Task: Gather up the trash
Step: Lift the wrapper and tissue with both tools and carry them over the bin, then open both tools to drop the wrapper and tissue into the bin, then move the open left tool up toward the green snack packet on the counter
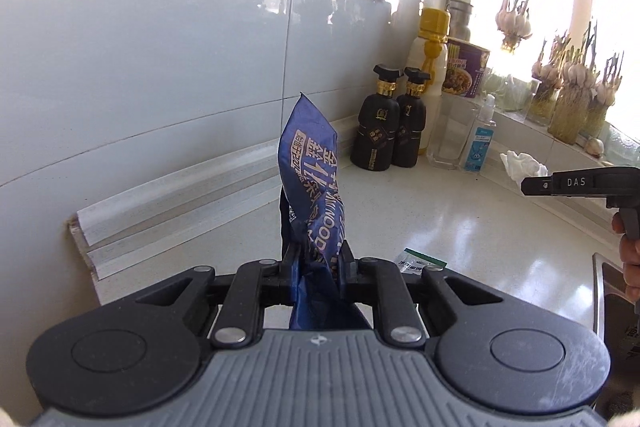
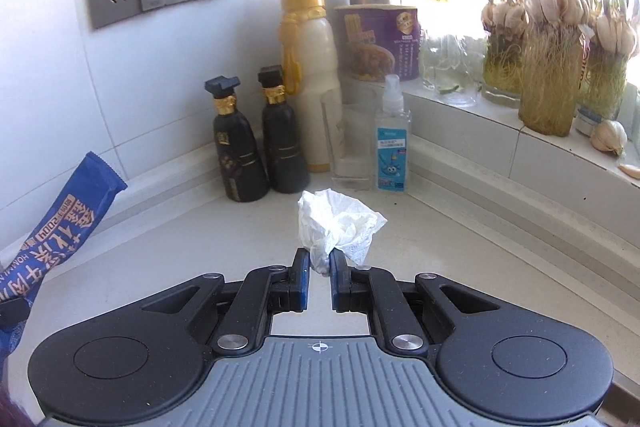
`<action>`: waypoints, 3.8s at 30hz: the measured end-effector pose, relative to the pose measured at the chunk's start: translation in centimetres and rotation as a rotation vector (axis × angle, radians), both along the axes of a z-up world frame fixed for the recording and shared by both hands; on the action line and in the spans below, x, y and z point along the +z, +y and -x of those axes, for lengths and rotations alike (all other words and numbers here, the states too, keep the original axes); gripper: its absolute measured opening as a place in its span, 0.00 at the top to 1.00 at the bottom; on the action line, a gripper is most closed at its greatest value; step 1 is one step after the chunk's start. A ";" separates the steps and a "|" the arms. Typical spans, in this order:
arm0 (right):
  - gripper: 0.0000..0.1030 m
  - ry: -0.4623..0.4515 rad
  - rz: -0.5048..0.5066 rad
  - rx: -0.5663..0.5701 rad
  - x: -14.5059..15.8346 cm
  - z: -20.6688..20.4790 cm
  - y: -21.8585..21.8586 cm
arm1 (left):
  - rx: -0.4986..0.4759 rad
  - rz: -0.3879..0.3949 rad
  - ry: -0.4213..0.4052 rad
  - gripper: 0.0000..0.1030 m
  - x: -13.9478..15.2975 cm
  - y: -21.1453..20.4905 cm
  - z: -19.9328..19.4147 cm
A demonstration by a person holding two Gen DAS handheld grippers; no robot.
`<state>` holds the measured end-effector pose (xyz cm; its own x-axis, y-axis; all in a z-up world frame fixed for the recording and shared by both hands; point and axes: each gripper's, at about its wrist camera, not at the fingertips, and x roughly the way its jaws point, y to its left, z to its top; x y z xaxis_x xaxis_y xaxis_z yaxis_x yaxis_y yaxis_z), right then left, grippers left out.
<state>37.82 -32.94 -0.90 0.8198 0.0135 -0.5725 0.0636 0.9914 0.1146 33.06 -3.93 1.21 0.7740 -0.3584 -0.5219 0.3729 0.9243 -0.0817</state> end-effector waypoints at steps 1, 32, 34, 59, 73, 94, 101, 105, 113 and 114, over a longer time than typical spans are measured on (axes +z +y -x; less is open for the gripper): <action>0.91 -0.006 0.007 0.010 0.4 0.5 0.6 | 0.003 0.001 -0.002 0.86 0.2 0.4 0.4; 0.91 0.020 -0.079 0.464 0.2 16.5 24.8 | 0.162 0.056 0.193 0.85 -4.4 19.3 14.1; 0.91 0.032 -0.071 0.501 -0.5 17.3 26.6 | 0.168 0.069 0.220 0.85 -5.4 20.3 14.5; 0.90 0.332 -0.062 0.550 -18.8 19.4 37.1 | 0.344 0.220 0.669 0.85 -22.1 24.6 14.8; 0.87 0.506 0.014 0.464 -28.7 14.3 39.2 | 0.391 0.170 0.773 0.85 -30.2 23.4 8.0; 0.30 0.466 -0.082 0.452 -25.6 15.8 36.0 | 0.398 0.084 0.574 0.31 -26.5 24.0 11.7; 0.27 0.433 -0.057 0.480 -23.1 17.5 36.5 | 0.409 0.060 0.532 0.27 -25.0 23.5 13.0; 0.27 0.425 -0.039 0.515 -21.0 18.1 36.7 | 0.386 0.039 0.510 0.21 -23.5 22.8 13.1; 0.17 0.211 -0.060 0.618 -10.3 19.0 34.8 | 0.360 0.016 0.339 0.08 -16.0 22.9 14.9; 0.17 0.187 -0.067 0.617 -9.0 18.9 34.2 | 0.350 0.012 0.308 0.07 -15.1 22.4 14.9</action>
